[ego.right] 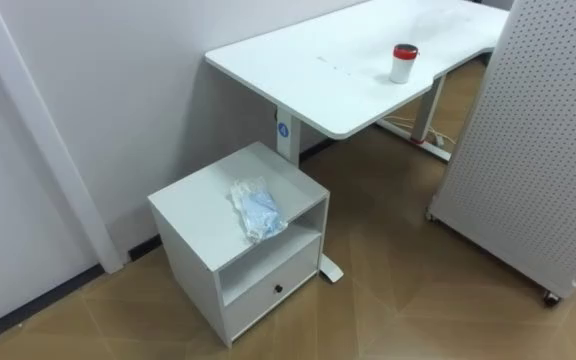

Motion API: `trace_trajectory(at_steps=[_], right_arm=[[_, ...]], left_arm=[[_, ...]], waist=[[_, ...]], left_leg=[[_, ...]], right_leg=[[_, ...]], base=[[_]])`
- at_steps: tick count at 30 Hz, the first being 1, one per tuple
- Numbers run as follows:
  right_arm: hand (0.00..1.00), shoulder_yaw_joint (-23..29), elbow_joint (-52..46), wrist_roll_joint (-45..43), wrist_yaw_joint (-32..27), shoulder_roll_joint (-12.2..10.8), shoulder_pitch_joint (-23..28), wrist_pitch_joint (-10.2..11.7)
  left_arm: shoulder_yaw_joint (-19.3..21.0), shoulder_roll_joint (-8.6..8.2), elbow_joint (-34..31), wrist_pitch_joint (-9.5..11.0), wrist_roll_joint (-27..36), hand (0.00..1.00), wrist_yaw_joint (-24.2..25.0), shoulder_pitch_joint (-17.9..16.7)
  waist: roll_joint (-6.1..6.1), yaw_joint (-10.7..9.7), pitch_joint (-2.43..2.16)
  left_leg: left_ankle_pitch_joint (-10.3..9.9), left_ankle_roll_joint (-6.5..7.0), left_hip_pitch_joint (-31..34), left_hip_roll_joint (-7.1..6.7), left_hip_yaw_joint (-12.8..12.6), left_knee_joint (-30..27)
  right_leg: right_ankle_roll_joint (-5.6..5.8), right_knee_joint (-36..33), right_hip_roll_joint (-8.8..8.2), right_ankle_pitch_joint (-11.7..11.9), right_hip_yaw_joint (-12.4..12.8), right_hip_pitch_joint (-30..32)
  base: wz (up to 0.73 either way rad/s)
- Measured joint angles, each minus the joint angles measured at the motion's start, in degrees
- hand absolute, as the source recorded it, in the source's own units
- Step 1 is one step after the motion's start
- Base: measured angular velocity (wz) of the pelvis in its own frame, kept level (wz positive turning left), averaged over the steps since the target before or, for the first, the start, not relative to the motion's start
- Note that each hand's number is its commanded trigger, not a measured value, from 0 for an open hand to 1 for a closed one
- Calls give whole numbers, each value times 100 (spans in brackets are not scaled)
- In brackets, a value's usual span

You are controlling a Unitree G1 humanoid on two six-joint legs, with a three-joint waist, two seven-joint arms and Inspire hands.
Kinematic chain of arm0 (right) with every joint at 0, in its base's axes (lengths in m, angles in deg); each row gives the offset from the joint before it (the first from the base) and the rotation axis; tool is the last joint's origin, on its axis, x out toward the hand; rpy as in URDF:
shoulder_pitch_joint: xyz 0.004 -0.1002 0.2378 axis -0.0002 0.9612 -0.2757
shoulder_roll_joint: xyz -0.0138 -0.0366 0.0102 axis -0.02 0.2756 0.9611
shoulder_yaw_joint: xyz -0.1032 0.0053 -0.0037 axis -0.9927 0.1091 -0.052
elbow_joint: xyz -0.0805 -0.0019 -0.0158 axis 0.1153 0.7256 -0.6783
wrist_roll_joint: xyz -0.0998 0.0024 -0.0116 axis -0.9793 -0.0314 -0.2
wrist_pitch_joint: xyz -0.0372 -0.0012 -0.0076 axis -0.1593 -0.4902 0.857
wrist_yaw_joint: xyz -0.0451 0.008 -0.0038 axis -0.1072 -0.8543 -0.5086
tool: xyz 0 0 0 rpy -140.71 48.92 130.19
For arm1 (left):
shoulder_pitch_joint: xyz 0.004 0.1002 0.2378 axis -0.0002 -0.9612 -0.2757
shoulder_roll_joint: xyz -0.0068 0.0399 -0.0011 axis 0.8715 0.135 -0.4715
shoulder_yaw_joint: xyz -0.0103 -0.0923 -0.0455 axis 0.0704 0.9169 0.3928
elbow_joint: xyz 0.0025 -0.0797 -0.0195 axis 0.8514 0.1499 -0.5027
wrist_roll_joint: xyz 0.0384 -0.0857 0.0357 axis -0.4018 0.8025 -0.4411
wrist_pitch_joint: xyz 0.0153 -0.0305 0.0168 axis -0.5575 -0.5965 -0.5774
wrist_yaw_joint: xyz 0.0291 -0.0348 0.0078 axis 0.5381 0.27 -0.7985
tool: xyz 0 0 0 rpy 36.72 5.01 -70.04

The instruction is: Pick garbage

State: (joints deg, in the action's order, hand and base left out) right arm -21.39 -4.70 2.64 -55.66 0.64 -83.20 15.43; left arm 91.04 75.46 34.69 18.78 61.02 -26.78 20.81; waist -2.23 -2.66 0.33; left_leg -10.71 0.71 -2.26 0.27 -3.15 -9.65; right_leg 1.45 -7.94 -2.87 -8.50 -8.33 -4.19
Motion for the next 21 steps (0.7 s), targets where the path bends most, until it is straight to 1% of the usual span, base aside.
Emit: trace_trajectory(at_steps=[5,12,16,19,20,21], right_arm=[[100,2,3,-31,-9,0,-2,-1],[100,-1,23,-34,-8,-7,-6,-15],[100,4,12,-33,-6,-7,2,-32],[100,7,1,-25,-6,-3,25,-77],[100,4,3,-27,2,1,26,-82],[100,4,5,-39,22,0,19,-98]], left_arm=[[11,-1,37,52,-3,0,7,-15],[49,0,52,50,-23,0,80,-44],[114,9,77,37,-65,0,136,-130],[123,8,192,-78,-179,0,136,-143],[94,-1,213,-135,-265,0,139,-188],[91,-8,217,-187,-279,0,144,-231]], waist=[[6,13,-2],[9,24,4],[9,32,2],[14,63,-2],[25,71,-2],[70,78,0]], left_leg=[[0,0,-22,1,-1,-8],[-6,-2,-26,4,31,-50],[-70,-3,9,16,52,-174],[-198,-11,62,43,89,-412],[-310,-23,123,83,103,-624],[-436,-45,205,118,152,-851]], right_leg=[[0,-9,0,0,3,-30],[-4,-8,0,-3,-34,-70],[-15,-22,2,-19,-77,-96],[-26,-128,8,-99,-132,-113],[-34,-222,34,-160,-146,-117],[-52,-382,65,-266,-153,-78]], base=[[0],[1],[3],[6],[7],[10]])
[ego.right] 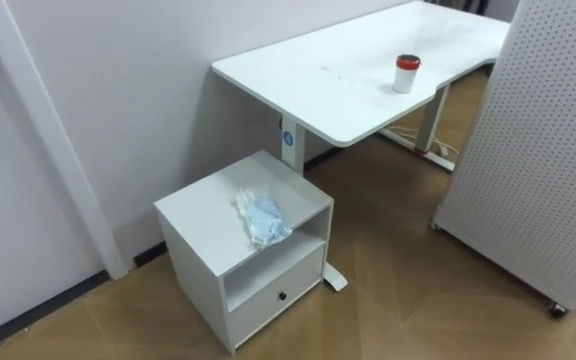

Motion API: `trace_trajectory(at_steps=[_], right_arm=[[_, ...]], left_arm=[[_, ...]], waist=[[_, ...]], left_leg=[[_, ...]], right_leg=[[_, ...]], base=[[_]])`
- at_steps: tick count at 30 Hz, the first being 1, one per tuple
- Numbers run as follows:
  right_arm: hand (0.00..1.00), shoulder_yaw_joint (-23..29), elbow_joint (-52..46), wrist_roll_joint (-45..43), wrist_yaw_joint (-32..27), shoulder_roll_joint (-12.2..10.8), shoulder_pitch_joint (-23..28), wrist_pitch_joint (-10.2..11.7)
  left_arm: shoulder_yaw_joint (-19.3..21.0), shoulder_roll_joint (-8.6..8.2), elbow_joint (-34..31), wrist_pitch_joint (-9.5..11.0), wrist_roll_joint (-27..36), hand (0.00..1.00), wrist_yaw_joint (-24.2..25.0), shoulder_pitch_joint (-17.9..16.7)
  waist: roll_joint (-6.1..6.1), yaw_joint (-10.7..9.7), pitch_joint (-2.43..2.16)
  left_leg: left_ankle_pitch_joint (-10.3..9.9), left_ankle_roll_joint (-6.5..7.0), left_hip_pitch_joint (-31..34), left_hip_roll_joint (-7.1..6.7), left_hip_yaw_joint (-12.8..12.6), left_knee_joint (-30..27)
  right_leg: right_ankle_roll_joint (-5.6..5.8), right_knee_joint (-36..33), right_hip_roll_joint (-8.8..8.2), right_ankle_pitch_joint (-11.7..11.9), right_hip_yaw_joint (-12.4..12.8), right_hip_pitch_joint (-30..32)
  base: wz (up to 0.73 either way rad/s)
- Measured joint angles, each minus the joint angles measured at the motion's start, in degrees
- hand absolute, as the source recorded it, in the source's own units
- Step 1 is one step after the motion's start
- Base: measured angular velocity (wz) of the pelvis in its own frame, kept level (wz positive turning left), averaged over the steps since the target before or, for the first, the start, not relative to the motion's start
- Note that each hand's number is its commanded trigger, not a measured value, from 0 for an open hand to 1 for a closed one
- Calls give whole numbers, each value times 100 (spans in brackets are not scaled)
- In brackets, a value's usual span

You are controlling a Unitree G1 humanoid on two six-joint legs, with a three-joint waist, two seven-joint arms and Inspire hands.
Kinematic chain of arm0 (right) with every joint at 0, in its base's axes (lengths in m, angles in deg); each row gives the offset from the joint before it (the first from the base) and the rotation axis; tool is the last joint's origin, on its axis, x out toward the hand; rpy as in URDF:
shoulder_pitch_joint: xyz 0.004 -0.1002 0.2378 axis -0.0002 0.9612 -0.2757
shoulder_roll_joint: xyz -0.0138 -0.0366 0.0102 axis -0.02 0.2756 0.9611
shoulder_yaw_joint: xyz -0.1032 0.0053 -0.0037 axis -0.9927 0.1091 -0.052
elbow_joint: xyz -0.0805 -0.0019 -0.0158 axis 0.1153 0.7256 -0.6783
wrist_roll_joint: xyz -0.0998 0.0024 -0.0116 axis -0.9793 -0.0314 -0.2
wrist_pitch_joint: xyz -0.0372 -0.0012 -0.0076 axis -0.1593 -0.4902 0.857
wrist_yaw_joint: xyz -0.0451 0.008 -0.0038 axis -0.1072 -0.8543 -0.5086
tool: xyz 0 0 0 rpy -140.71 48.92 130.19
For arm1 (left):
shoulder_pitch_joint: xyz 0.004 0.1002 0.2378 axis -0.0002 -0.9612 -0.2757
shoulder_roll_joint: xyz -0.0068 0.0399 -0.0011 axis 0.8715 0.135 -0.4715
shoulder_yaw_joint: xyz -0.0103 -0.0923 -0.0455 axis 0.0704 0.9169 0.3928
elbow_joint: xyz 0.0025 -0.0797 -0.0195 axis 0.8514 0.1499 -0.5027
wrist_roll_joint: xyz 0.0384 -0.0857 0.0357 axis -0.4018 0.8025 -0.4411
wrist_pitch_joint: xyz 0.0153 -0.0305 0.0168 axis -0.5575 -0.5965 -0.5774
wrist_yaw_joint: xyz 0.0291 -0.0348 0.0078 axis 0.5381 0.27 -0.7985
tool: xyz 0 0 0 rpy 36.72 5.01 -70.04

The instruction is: Pick garbage

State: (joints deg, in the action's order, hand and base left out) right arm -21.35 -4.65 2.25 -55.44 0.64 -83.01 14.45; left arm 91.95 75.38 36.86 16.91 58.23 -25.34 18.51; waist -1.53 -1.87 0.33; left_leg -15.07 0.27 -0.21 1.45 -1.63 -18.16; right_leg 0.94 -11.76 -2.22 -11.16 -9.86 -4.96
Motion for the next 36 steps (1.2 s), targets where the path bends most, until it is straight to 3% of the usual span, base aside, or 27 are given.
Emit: trace_trajectory(at_steps=[1,2,4,6,8,9,10,11,12,13,14,15,16,17,18,19,20,21,22,24,26,29,31,33,34,35,36], right_arm=[[100,2,17,-10,15,-2,-6,-21],[100,8,23,-45,55,-5,-20,-64],[100,15,-7,-185,143,-7,-33,-80],[100,17,1,-173,250,13,-29,-88],[100,9,43,-166,252,28,-37,-109],[100,4,71,-166,251,21,-43,-112],[100,5,68,-142,250,23,-61,-128],[100,4,40,-33,238,53,8,-144],[100,8,29,69,205,114,74,-157],[100,12,24,82,185,132,83,-169],[100,7,23,85,154,142,86,-181],[100,6,23,72,129,155,79,-181],[100,3,22,68,129,165,77,-179],[100,-10,21,27,131,169,99,-177],[100,-46,21,-3,128,164,125,-180],[100,-54,19,-44,126,162,136,-180],[100,-61,-5,-170,101,168,125,-179],[100,-78,-11,-187,48,166,98,-174],[100,-113,-13,-196,32,164,68,-168],[100,-103,-40,-253,-10,179,57,-57],[100,-108,-60,-396,-49,176,71,-50],[100,-147,-64,-416,-127,189,-23,-27],[100,-141,-183,-425,-213,198,-28,23],[100,-113,-216,-440,-246,227,-82,154],[100,-115,-217,-435,-244,227,-128,169],[100,-180,-220,-425,-232,222,-238,192],[100,-246,-267,-414,-190,217,-285,238]], left_arm=[[1,2,2,-13,0,0,4,2],[11,14,6,-21,1,0,7,-37],[58,27,18,-76,-1,0,14,-106],[129,41,0,-181,-63,0,108,-86],[107,39,-4,-252,-59,0,145,-129],[107,39,-2,-312,-66,0,169,-152],[107,38,-1,-341,-66,0,191,-157],[43,31,-7,-334,-61,0,234,-151],[-70,9,-19,-313,-59,0,238,-120],[-99,4,-38,-294,-60,0,240,-129],[-87,12,-51,-270,-57,0,240,-153],[-53,17,-51,-268,-58,0,241,-184],[-49,17,-51,-269,-61,0,242,-208],[-38,27,-49,-269,-60,0,243,-253],[17,26,-48,-266,-59,0,244,-285],[17,24,-48,-258,-61,0,245,-281],[13,8,-49,-172,-58,0,244,-245],[11,10,-52,-72,-54,0,244,-247],[10,21,-54,-33,-47,0,244,-222],[5,30,-63,58,-37,0,242,-42],[5,64,-66,123,-2,0,227,138],[4,64,-82,156,54,0,57,397],[3,68,-113,163,68,0,-117,531],[-81,73,-320,185,70,0,-315,625],[-127,76,-368,200,72,0,-381,643],[-160,80,-476,241,77,0,-506,684],[-232,81,-512,314,75,0,-634,787]], waist=[[-25,-8,18],[16,14,-20],[3,66,-18],[-46,69,-20],[-8,94,-23],[-53,75,11],[-78,70,16],[-118,28,17],[-126,-19,17],[-137,-9,10],[-160,65,-4],[-162,138,-11],[-140,176,-9],[-123,221,6],[-162,229,4],[-185,226,2],[-207,228,-9],[-304,232,-9],[-337,232,28],[-327,197,26],[-330,200,25],[-304,192,11],[-292,181,-12],[-213,139,-13],[-105,145,-48],[-64,165,-31],[-33,162,-16]], left_leg=[[-59,-10,21,28,6,-107],[-211,-45,97,109,2,-373],[-423,-135,254,241,20,-871],[-476,-202,766,422,-35,-1996],[-285,-158,1198,635,-58,-3008],[48,-128,1467,713,-60,-3552],[231,-110,1577,705,-54,-3759],[249,-54,1784,572,-66,-3796],[212,5,2042,361,-139,-3403],[220,-8,2148,269,-183,-3091],[299,-109,2314,141,-319,-2225],[473,-210,2405,67,-357,-1236],[574,-218,2425,83,-375,-772],[896,-198,2456,96,-376,-96],[1313,-147,2427,71,-389,160],[1541,-125,2393,54,-439,151],[1855,31,2364,-39,-460,66],[1917,172,2372,-171,-478,-167],[1851,243,2383,-248,-480,-341],[1256,323,2550,-327,-612,-1127],[861,406,2563,-398,-724,-1508],[410,554,2352,-589,-830,-1719],[219,644,2132,-724,-874,-1695],[65,744,1805,-743,-873,-1533],[55,756,1708,-740,-844,-1446],[51,761,1550,-716,-820,-1262],[55,759,1460,-685,-768,-1131]], right_leg=[[-15,-74,18,-56,-6,31],[-62,-284,65,-209,-13,115],[-162,-625,155,-458,-20,243],[-309,-1078,231,-787,-39,394],[-410,-1298,329,-952,-41,364],[-474,-1351,372,-1028,-21,258],[-515,-1350,388,-1053,42,171],[-572,-1343,384,-1115,137,81],[-598,-1352,346,-1174,221,97],[-587,-1362,308,-1205,247,100],[-570,-1362,258,-1260,311,110],[-558,-1328,242,-1304,388,87],[-559,-1304,234,-1318,392,58],[-518,-1282,218,-1401,476,-26],[-462,-1233,159,-1506,557,-164],[-425,-1163,129,-1534,599,-248],[-332,-1034,45,-1589,697,-355],[-206,-970,-92,-1655,762,-459],[-147,-959,-160,-1686,750,-516],[61,-879,-363,-1601,578,-736],[117,-1052,-515,-1572,581,-824],[372,-2332,-842,-1350,483,-518],[329,-3274,-1015,-873,500,-206],[286,-4067,-1081,244,464,142],[297,-4219,-1076,455,486,236],[307,-4573,-1084,369,485,589],[265,-4814,-1063,24,419,997]], base=[[6],[-4],[-3],[19],[6],[0],[22],[42],[41],[14],[-26],[-40],[-53],[-49],[-41],[-32],[-37],[-44],[-35],[-11],[-2],[6],[18],[12],[-9],[-8],[-4]])
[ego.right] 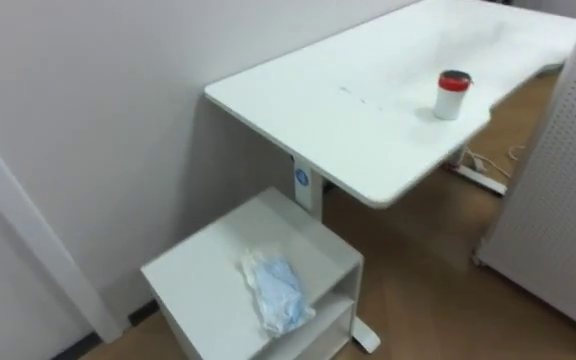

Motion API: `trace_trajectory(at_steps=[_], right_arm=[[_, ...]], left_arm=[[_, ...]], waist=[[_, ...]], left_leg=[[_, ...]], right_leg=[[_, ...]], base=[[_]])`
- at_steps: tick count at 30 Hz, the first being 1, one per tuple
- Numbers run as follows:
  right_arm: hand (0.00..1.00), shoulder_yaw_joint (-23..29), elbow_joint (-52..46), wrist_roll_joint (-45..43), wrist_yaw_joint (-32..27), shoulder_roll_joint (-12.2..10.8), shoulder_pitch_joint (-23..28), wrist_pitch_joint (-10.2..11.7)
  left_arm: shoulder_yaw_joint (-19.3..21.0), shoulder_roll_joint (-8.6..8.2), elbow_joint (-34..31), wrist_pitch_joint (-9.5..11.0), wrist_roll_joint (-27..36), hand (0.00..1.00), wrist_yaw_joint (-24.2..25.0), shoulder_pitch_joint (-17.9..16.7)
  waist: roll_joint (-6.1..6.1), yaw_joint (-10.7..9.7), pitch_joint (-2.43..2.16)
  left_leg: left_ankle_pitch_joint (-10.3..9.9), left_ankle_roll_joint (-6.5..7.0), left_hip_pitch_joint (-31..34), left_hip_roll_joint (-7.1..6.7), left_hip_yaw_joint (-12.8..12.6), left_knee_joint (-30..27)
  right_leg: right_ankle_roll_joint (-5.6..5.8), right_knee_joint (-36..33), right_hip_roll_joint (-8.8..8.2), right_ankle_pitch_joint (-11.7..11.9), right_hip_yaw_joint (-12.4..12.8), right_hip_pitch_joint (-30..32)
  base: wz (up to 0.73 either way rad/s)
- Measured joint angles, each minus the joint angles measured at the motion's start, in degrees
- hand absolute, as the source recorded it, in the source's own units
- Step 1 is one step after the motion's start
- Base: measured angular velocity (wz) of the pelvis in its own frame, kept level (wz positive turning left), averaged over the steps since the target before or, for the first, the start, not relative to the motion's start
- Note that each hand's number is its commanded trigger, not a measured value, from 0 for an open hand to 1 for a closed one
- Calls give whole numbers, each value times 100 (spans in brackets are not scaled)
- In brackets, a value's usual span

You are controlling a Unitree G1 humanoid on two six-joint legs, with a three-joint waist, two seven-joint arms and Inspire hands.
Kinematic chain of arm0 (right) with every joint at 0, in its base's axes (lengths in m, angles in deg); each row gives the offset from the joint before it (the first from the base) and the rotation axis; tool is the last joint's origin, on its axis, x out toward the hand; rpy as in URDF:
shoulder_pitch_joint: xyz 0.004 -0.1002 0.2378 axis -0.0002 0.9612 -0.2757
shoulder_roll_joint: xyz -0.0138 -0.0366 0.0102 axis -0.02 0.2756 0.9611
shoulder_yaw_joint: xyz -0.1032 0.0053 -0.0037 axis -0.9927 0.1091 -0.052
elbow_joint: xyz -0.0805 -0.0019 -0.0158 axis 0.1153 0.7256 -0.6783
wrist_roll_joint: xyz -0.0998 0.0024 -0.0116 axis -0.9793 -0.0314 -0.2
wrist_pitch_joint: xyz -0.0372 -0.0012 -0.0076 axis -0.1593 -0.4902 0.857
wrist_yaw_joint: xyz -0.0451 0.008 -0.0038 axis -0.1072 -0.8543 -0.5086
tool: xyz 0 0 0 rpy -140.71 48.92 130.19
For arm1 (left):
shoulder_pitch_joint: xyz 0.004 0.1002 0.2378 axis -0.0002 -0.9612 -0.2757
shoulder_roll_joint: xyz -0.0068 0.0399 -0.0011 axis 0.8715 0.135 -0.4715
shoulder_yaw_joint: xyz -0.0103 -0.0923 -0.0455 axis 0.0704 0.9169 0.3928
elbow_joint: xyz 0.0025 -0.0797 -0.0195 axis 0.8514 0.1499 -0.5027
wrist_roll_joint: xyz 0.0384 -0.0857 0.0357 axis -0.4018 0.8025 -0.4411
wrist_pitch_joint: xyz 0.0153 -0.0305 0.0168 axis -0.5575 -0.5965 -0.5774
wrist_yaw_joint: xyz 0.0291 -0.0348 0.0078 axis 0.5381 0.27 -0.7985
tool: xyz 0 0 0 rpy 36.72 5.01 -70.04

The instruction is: Pick garbage

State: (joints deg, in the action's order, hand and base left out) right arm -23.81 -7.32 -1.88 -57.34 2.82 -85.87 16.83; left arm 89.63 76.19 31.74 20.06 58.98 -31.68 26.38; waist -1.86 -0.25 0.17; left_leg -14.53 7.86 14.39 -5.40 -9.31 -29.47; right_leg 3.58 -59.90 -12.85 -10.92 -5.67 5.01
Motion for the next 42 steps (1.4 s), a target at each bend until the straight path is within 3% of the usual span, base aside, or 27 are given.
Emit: trace_trajectory(at_steps=[2,3,4,5,6,7,8,11,13,14,16,18,23,25,28,36,42], right_arm=[[100,-95,-66,14,-10,-3,-110,87],[100,-229,-68,16,-13,-5,-211,118],[100,-297,-69,16,-12,-14,-260,160],[100,-425,-81,18,-13,-45,-307,248],[100,-484,-36,19,-9,-71,-371,307],[100,-528,17,18,-11,-80,-435,313],[100,-662,71,38,-13,-87,-488,339],[100,-883,266,40,23,-140,-660,430],[100,-1024,290,114,22,-142,-749,433],[100,-1113,312,148,16,-123,-836,444],[100,-1278,374,172,53,-102,-972,483],[100,-1452,470,276,204,-104,-1212,488],[100,-1716,470,497,356,-96,-1505,521],[100,-1778,460,529,376,-113,-1558,543],[100,-1843,463,746,371,-123,-1737,540],[100,-2133,333,1044,258,-150,-2019,609],[100,-2305,261,1541,198,-341,-2048,716]], left_arm=[[-51,-37,-22,183,-5,0,-150,191],[-148,-45,-190,217,-24,0,-189,297],[-179,-53,-287,267,-30,0,-222,338],[-250,-81,-419,387,-18,0,-318,471],[-374,-112,-451,541,-16,0,-443,620],[-443,-133,-460,581,-23,0,-501,689],[-598,-203,-530,603,-34,0,-556,802],[-792,-250,-750,865,-83,0,-679,1000],[-907,-261,-764,934,-76,0,-834,1100],[-958,-273,-788,958,-78,0,-906,1186],[-1023,-280,-799,1013,-75,0,-1043,1397],[-1108,-277,-795,1101,-71,0,-1179,1747],[-1375,-281,-766,1337,-23,0,-1500,2305],[-1461,-280,-673,1460,-11,0,-1626,2477],[-1641,-280,-589,1475,-6,0,-1781,2647],[-1802,-434,-392,1477,-71,0,-2172,3192],[-2114,-450,-357,1480,-64,0,-2354,3363]], waist=[[93,5,-1],[137,3,34],[150,1,46],[136,-5,61],[94,-45,55],[102,-95,59],[157,-171,44],[190,-186,58],[215,-235,75],[238,-263,117],[250,-271,141],[282,-330,249],[398,-613,382],[417,-648,398],[474,-739,435],[393,-879,528],[396,-1089,546]], left_leg=[[-3,-1,-44,119,33,74],[-18,-30,-34,226,45,96],[-20,-55,-23,272,65,107],[4,-99,-16,310,115,183],[21,-136,-13,310,173,241],[19,-161,-12,324,228,249],[26,-234,-12,375,355,278],[105,-381,-10,490,449,526],[122,-424,-5,541,446,586],[109,-447,16,576,435,564],[98,-470,141,613,390,561],[100,-476,328,652,335,470],[97,-474,680,656,322,356],[95,-472,848,661,303,336],[94,-473,1128,676,281,162],[-5,-492,1962,783,216,-435],[-51,-518,2387,917,170,-707]], right_leg=[[-30,191,63,-497,-206,577],[-67,694,164,-706,-291,873],[-72,1044,237,-751,-282,1007],[-69,1860,310,-755,-244,1167],[-59,2776,297,-616,-282,1192],[-6,3039,298,-316,-332,1189],[-76,3378,351,148,-499,1088],[-181,3748,581,277,-651,984],[-198,3805,619,285,-641,989],[-204,3811,666,281,-632,1016],[-225,3802,708,284,-578,1181],[-255,3778,698,303,-561,1351],[-278,3692,699,318,-597,1683],[-285,3587,694,322,-575,1889],[-300,3416,679,328,-551,2200],[-447,2808,639,243,-464,3051],[-532,2720,718,260,-463,3438]], base=[[2],[-7],[0],[11],[21],[35],[26],[7],[0],[-9],[-16],[-12],[0],[-4],[-3],[-4],[-8]])
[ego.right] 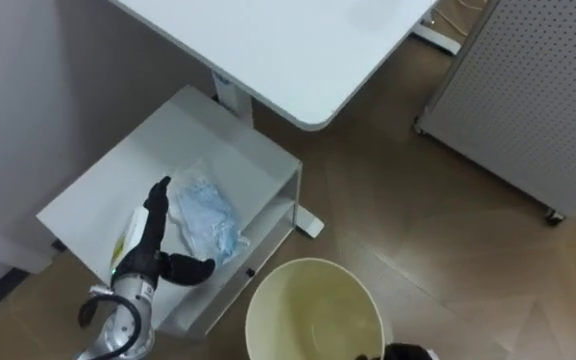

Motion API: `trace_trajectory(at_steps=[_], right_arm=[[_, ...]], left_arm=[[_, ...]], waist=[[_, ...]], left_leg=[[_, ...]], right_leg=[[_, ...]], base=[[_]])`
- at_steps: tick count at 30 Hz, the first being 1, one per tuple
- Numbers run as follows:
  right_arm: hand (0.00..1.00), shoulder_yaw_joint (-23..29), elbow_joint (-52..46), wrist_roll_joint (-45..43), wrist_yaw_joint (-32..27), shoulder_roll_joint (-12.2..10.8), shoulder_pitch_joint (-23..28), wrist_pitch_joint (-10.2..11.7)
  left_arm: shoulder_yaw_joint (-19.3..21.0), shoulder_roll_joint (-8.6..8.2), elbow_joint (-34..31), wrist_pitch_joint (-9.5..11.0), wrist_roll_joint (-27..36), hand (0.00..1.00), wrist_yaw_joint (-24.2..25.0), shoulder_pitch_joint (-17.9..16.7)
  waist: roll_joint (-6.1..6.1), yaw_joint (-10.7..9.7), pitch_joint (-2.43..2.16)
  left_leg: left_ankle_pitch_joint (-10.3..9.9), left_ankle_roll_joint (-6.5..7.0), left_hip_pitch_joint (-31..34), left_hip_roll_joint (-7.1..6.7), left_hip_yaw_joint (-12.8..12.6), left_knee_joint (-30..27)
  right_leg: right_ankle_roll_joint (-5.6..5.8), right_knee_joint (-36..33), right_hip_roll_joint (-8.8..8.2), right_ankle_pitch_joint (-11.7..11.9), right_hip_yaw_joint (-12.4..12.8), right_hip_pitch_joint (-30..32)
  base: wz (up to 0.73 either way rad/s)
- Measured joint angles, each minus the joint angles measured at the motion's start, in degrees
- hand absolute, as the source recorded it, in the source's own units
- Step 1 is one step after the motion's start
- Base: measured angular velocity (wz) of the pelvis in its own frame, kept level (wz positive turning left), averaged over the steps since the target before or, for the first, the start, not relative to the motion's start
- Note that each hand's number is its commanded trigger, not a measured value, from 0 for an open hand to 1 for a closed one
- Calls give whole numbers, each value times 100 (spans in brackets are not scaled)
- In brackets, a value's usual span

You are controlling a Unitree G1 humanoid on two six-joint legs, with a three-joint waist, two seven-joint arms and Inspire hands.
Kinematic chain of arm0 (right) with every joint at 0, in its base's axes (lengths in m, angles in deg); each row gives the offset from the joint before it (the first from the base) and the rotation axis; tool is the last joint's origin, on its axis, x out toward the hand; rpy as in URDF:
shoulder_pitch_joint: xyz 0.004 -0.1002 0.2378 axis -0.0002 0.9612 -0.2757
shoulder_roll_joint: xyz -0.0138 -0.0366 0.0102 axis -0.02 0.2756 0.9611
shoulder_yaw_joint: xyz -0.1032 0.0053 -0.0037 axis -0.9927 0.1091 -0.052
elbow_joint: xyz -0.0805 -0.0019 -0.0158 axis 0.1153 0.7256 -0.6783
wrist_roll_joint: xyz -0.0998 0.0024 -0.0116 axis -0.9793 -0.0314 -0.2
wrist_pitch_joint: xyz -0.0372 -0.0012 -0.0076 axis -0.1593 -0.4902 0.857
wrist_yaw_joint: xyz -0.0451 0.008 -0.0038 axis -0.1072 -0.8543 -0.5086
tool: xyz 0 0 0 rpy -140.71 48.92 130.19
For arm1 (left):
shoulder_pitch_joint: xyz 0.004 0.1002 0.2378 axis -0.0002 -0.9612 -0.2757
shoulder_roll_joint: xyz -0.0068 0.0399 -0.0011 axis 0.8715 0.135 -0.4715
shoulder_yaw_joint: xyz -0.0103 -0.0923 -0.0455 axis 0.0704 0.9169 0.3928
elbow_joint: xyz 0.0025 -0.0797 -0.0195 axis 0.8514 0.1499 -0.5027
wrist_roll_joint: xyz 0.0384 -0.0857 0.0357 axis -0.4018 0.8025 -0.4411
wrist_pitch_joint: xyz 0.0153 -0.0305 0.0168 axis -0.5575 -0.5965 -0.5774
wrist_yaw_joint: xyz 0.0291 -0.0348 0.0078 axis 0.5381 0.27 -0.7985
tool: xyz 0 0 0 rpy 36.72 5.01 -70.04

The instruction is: Pick garbage

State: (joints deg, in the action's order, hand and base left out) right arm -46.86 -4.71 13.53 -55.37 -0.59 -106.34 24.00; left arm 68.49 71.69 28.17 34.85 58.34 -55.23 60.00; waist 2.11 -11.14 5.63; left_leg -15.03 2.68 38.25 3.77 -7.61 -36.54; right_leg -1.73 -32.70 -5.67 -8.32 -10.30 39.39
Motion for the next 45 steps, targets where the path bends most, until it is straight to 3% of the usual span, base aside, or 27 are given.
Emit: trace_trajectory(at_steps=[5,13,17,22,24,25,26,27,31,36,45], right_arm=[[100,-204,-6,158,-2,-96,-58,70],[100,-555,-150,279,-23,-151,-174,90],[100,-608,-165,280,-29,-171,-172,-18],[100,-606,-285,277,-25,-170,-173,-49],[100,-606,-388,279,-33,-170,-158,-135],[100,-606,-411,279,-39,-165,-159,-164],[100,-606,-455,278,-47,-159,-163,-205],[100,-607,-482,276,-46,-160,-163,-245],[100,-607,-498,279,-45,-163,-162,-320],[100,-604,-509,309,-9,-165,-177,-427],[100,-606,-637,354,3,-174,-164,-582]], left_arm=[[-144,-22,39,5,-7,0,-42,29],[-469,-63,324,-23,-138,0,-34,147],[-667,-79,632,-136,-132,0,124,188],[-628,-79,833,-345,-341,0,356,245],[-628,-82,944,-401,-529,7,368,320],[-629,-81,958,-415,-539,54,377,343],[-628,-82,1021,-438,-630,73,397,392],[-630,-83,1056,-465,-663,100,414,428],[-490,-67,1052,-559,-1091,100,313,514],[-446,142,1053,-647,-1329,100,304,690],[-353,186,1049,-792,-1375,100,310,643]], waist=[[0,-111,1],[10,-115,6],[-5,-108,16],[-12,-112,19],[-13,-118,20],[-13,-118,20],[-13,-115,20],[-13,-113,20],[-17,-106,21],[-34,-110,22],[-36,-105,20]], left_leg=[[-20,-35,60,67,-62,-8],[-37,-66,310,79,-15,-92],[-40,-61,345,52,-43,-98],[-40,-61,510,42,-46,-136],[-40,-64,539,52,-35,-146],[-39,-65,544,54,-32,-146],[-38,-67,549,55,-30,-147],[-38,-67,549,55,-30,-151],[-39,-66,552,49,-56,-153],[-38,-58,517,53,-170,-135],[-36,-55,505,67,-279,-120]], right_leg=[[-34,-29,58,-2,42,83],[-70,-137,57,-60,-5,314],[-60,-225,6,-120,-2,380],[-77,-304,-24,-145,-15,562],[-100,-319,-34,-165,-67,568],[-101,-318,-36,-170,-78,568],[-100,-313,-41,-180,-90,569],[-98,-311,-46,-191,-93,568],[-91,-343,-77,-218,-108,571],[-76,-414,-134,-261,-99,574],[-58,-406,-151,-286,-96,573]], base=[[-7],[3],[4],[1],[7],[10],[9],[7],[5],[4],[0]])
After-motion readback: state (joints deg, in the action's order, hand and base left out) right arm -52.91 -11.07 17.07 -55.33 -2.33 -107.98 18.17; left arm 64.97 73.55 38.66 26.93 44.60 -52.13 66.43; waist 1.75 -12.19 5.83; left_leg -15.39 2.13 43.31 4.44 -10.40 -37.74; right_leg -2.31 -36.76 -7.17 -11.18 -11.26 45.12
